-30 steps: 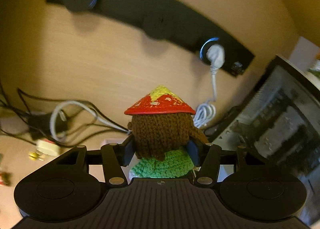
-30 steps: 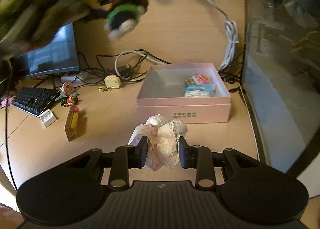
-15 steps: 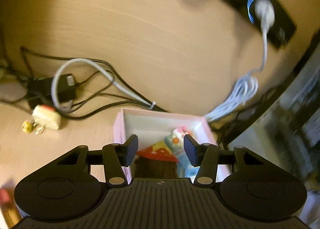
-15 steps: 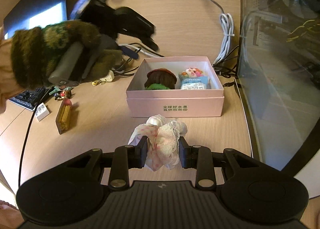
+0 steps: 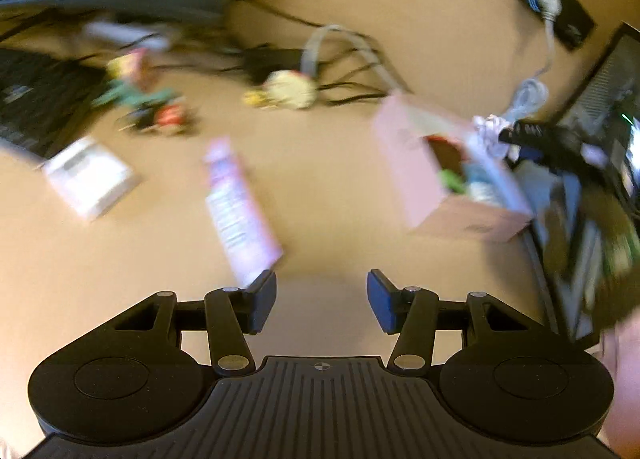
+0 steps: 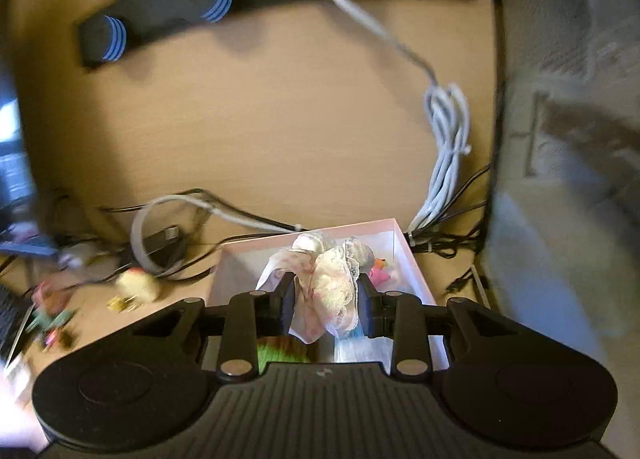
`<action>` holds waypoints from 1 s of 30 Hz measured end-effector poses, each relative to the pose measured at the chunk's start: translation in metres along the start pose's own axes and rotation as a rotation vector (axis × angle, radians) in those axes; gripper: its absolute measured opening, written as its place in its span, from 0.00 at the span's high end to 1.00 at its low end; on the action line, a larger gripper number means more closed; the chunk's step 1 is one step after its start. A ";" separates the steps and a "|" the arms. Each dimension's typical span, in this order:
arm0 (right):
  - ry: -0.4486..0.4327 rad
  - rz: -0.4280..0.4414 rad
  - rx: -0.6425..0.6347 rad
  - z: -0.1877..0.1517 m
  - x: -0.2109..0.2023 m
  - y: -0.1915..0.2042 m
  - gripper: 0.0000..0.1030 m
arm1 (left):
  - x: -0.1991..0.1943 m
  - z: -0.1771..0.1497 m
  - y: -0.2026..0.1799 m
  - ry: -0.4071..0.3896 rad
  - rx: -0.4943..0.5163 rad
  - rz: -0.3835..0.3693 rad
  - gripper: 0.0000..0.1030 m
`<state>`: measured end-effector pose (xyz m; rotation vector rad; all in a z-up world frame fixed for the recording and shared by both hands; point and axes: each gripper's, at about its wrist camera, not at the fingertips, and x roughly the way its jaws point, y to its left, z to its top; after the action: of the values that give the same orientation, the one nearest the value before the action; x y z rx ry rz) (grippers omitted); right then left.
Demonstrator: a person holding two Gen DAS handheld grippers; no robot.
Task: Organize objects
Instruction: 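Grasp the wafer-stick pack with the left tool and lift it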
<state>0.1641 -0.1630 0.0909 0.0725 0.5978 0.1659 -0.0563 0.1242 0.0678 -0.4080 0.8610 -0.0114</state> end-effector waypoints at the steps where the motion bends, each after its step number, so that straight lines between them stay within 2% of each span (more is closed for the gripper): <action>1: 0.018 -0.027 0.000 0.004 0.016 0.003 0.70 | -0.007 -0.005 0.012 -0.004 -0.021 0.021 0.47; 3: 0.070 -0.030 0.018 0.011 0.044 0.004 0.70 | -0.018 -0.012 0.030 -0.011 -0.071 0.054 0.47; 4: 0.112 -0.008 0.038 0.014 0.057 0.002 0.65 | -0.023 -0.014 0.037 -0.015 -0.091 0.065 0.47; 5: 0.174 0.006 0.050 0.016 0.070 0.002 0.57 | -0.026 -0.014 0.042 -0.019 -0.110 0.073 0.47; 6: 0.220 -0.009 0.053 0.016 0.080 0.003 0.41 | -0.029 -0.014 0.048 -0.024 -0.127 0.076 0.47; 7: 0.241 -0.047 0.045 0.015 0.085 0.005 0.38 | -0.032 -0.014 0.051 -0.032 -0.141 0.076 0.47; 9: 0.237 -0.074 0.017 0.012 0.081 0.009 0.37 | -0.035 -0.010 0.053 -0.055 -0.151 0.075 0.47; 11: 0.220 -0.059 0.018 0.010 0.067 0.012 0.33 | -0.033 -0.004 0.054 -0.062 -0.152 0.063 0.47; 15: 0.146 -0.028 -0.002 0.002 0.019 0.016 0.29 | -0.015 0.016 0.045 -0.072 -0.152 0.037 0.47; 16: 0.120 -0.018 -0.008 -0.002 0.003 0.017 0.26 | -0.011 0.020 0.045 -0.083 -0.165 0.039 0.47; 18: 0.078 0.012 -0.014 -0.010 -0.027 0.018 0.21 | 0.000 0.029 0.048 -0.116 -0.219 0.071 0.48; 21: 0.065 0.061 -0.019 -0.024 -0.061 0.022 0.20 | 0.017 0.040 0.055 -0.137 -0.296 0.119 0.48; 23: 0.086 0.104 -0.023 -0.039 -0.082 0.024 0.20 | 0.033 0.047 0.051 -0.107 -0.267 0.122 0.48; 24: 0.098 0.115 -0.028 -0.048 -0.090 0.025 0.20 | 0.044 0.051 0.045 -0.083 -0.226 0.123 0.48; 26: 0.129 0.125 -0.041 -0.068 -0.102 0.029 0.20 | 0.060 0.056 0.027 -0.036 -0.115 0.110 0.55; 28: 0.154 0.120 -0.057 -0.082 -0.109 0.031 0.20 | 0.060 0.055 0.010 -0.070 -0.038 0.098 0.57; 30: 0.164 0.109 -0.076 -0.094 -0.118 0.030 0.20 | 0.058 0.052 0.004 -0.095 -0.034 0.109 0.57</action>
<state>0.0114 -0.1518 0.0824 0.0182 0.7507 0.3022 0.0199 0.1360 0.0539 -0.3902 0.7892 0.1232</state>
